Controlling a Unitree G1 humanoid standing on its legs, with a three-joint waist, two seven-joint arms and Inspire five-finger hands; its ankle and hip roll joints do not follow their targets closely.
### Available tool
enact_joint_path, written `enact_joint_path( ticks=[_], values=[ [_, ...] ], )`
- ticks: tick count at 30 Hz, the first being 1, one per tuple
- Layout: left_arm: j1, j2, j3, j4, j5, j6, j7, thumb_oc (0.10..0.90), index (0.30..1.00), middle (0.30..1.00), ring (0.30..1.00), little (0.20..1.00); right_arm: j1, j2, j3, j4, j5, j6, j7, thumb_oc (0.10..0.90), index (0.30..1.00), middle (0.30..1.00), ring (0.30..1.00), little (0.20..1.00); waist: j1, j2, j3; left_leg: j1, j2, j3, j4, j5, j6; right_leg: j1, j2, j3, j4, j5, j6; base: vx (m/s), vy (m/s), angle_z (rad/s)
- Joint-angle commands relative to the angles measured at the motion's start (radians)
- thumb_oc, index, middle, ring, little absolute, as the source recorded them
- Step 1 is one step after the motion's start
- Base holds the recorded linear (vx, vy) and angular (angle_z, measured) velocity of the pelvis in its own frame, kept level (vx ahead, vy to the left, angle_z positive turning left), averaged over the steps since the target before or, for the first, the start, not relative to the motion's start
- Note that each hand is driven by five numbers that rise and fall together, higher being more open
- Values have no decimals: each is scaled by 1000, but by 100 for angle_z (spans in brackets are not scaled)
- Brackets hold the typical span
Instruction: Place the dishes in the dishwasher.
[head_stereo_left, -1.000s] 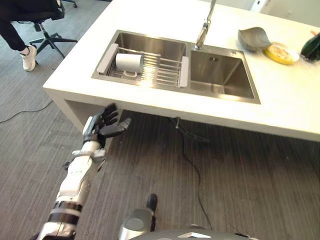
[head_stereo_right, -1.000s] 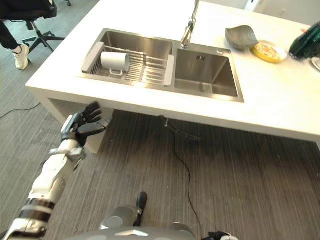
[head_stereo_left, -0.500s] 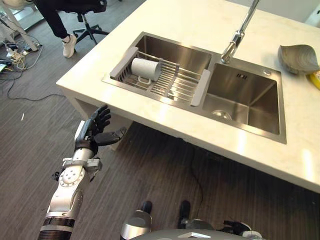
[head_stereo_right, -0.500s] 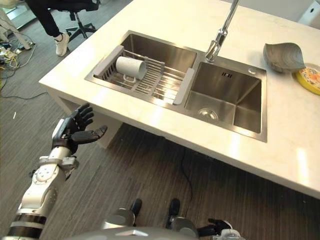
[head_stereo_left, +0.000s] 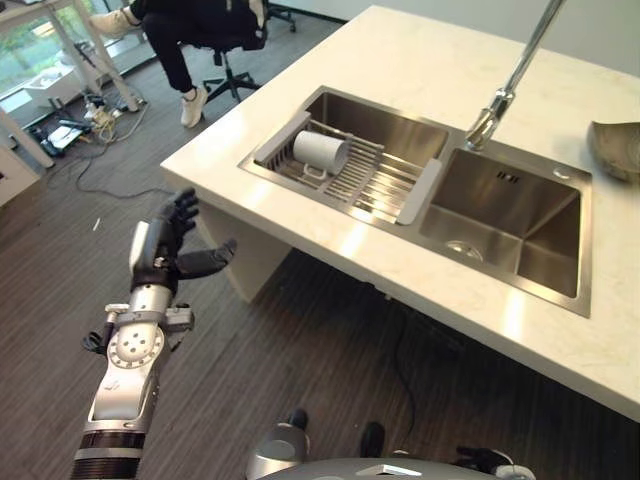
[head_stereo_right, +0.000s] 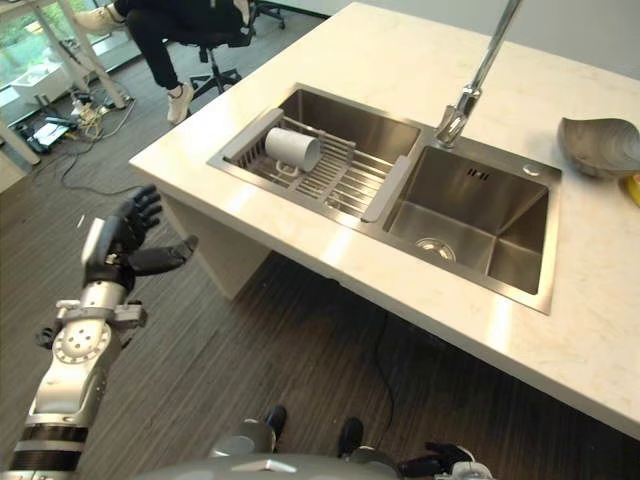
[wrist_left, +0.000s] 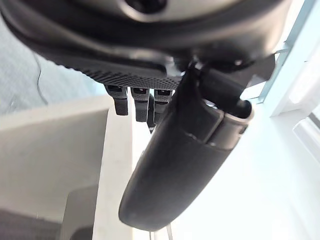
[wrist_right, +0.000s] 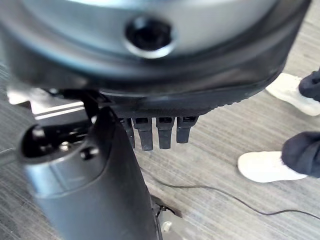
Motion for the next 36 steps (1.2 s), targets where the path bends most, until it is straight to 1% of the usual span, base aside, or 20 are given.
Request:
enact_joint_path(
  ticks=[1, 3, 5, 9, 11, 14, 16, 17, 18, 19, 21, 22, 23, 24, 25, 26, 27, 29, 32, 36],
  values=[
    [-136, 59, 67, -163, 81, -155, 69, 800, 900, 900, 900, 900, 14, -49, -9, -25, 45, -11, -48, 800, 900, 900, 900, 900, -19, -7, -1, -84, 85, 62, 53, -10, 9, 89, -34, 13, 50, -140, 97, 149, 160, 15],
    [-168, 79, 39, -167, 72, -160, 72, 800, 900, 900, 900, 900, 10, -53, -2, -20, 29, -7, -47, 800, 900, 900, 900, 900, -17, 0, -13, -62, 129, -2, -89, 45, -15, 97, -38, 38, 38, -147, 116, 223, 218, -1],
    [-185, 89, 19, -170, 67, -160, 66, 800, 900, 900, 900, 900, 7, -55, 3, -17, 10, -2, -40, 800, 900, 900, 900, 900, -25, 14, -31, -44, 131, -44, -171, 55, -23, 103, -43, 64, 36, -154, 130, 192, 231, -4],
    [-212, 95, -40, -185, 47, -166, 23, 800, 900, 900, 900, 900, 9, -47, -9, -12, 3, -2, -34, 800, 900, 900, 900, 900, -43, 14, -63, 14, 134, -1, -236, 56, -31, 94, -76, 80, 45, -145, 157, 112, 261, -28],
    [-251, 109, -96, -177, 32, -161, -6, 800, 900, 900, 900, 900, -1, -30, -5, -7, 0, 7, -22, 800, 900, 900, 900, 900, -52, 1, -75, 30, 98, 22, -214, 15, 3, 73, -124, 106, 94, -133, 178, 101, 342, -44],
    [-270, 134, -128, -167, 37, -144, -32, 800, 900, 900, 900, 900, -13, -5, 4, -9, -8, 9, -5, 800, 900, 900, 900, 900, -52, -14, -69, 40, 71, 52, -184, -27, 51, 9, -144, 153, 239, -133, 190, 68, 278, -31],
    [-270, 141, -141, -163, 43, -137, -42, 800, 900, 900, 900, 900, -21, 5, 9, -12, -7, 9, 1, 800, 900, 900, 900, 900, -57, -20, -55, 46, 59, 68, -160, -44, 77, -48, -152, 180, 356, -71, 200, 21, 195, -51],
    [-271, 141, -141, -162, 43, -137, -42, 800, 900, 900, 900, 900, -22, 5, 9, -13, -7, 10, 1, 800, 900, 900, 900, 900, -55, -21, -54, 45, 58, 71, -158, -45, 78, -54, -153, 185, 362, -72, 201, -13, 236, -62],
    [-276, 149, -147, -156, 54, -134, -38, 800, 900, 900, 900, 900, -34, 7, 21, -28, -6, 9, 4, 800, 900, 900, 900, 900, -63, -10, -34, 59, 60, 83, -151, -55, 103, -123, -145, 196, 475, -25, 197, -18, 215, -52],
    [-286, 152, -151, -155, 68, -130, -35, 800, 900, 900, 900, 900, -35, 9, 27, -35, -7, 7, 4, 800, 900, 900, 900, 900, -63, -7, -29, 73, 62, 92, -154, -62, 110, -149, -146, 175, 502, -19, 203, -12, 211, -40],
    [-289, 153, -151, -158, 80, -129, -36, 800, 900, 900, 900, 900, -34, 10, 29, -39, -8, 5, 4, 800, 900, 900, 900, 900, -66, -8, -30, 91, 59, 98, -162, -68, 113, -163, -152, 159, 490, -16, 203, 99, 85, -35],
    [-299, 149, -158, -158, 100, -130, -35, 800, 900, 900, 900, 900, -29, 6, 33, -43, -4, 2, 7, 800, 900, 900, 900, 900, -81, -18, -32, 121, 45, 99, -185, -78, 110, -149, -139, 149, 371, -49, 194, 219, 57, -31],
    [-308, 147, -161, -155, 110, -131, -32, 800, 900, 900, 900, 900, -27, 1, 32, -45, -2, -1, 6, 800, 900, 900, 900, 900, -93, -27, -28, 125, 34, 92, -190, -81, 108, -165, -130, 174, 286, -57, 189, 257, -5, -10],
    [-316, 144, -175, -150, 121, -134, -31, 800, 900, 900, 900, 900, -29, 0, 36, -43, 2, -1, 4, 800, 900, 900, 900, 900, -103, -29, -23, 134, 27, 84, -194, -91, 106, -172, -123, 198, 217, -41, 194, 154, -27, -6],
    [-318, 144, -176, -148, 122, -135, -30, 800, 900, 900, 900, 900, -30, 0, 35, -42, 2, -1, 4, 800, 900, 900, 900, 900, -102, -27, -23, 136, 29, 84, -194, -94, 106, -166, -121, 198, 208, -38, 194, 139, -23, 20],
    [-318, 142, -182, -133, 144, -130, -21, 800, 900, 900, 900, 900, -29, 0, 39, -36, 0, 2, 1, 800, 900, 900, 900, 900, -111, -28, -14, 145, 25, 78, -190, -103, 107, -184, -115, 226, 182, -3, 204, 154, -60, 29],
    [-333, 134, -191, -132, 152, -130, -23, 800, 900, 900, 900, 900, -21, 6, 38, -27, -2, 7, 0, 800, 900, 900, 900, 900, -106, -44, -20, 144, 13, 72, -183, -115, 99, -155, -130, 214, 109, 7, 210, 187, -79, 45],
    [-338, 125, -195, -126, 156, -131, -23, 800, 900, 900, 900, 900, -15, 11, 45, -25, -8, 5, 6, 800, 900, 900, 900, 900, -111, -49, -30, 159, 22, 68, -195, -115, 93, -130, -126, 213, 92, 19, 210, 166, -90, 43],
    [-337, 129, -190, -116, 149, -131, -23, 800, 900, 900, 900, 900, -13, 10, 62, -29, -23, 5, 13, 800, 900, 900, 900, 900, -106, -47, -48, 174, 54, 62, -215, -106, 71, -107, -114, 189, 82, 5, 204, 139, -128, 21],
    [-347, 123, -199, -97, 147, -124, -9, 800, 900, 900, 900, 900, -1, 11, 73, -53, -16, -3, 8, 800, 900, 900, 900, 900, -104, -44, -48, 187, 101, 17, -225, -94, 33, -104, -81, 167, 142, -66, 173, 125, -186, 19]
  ],
)
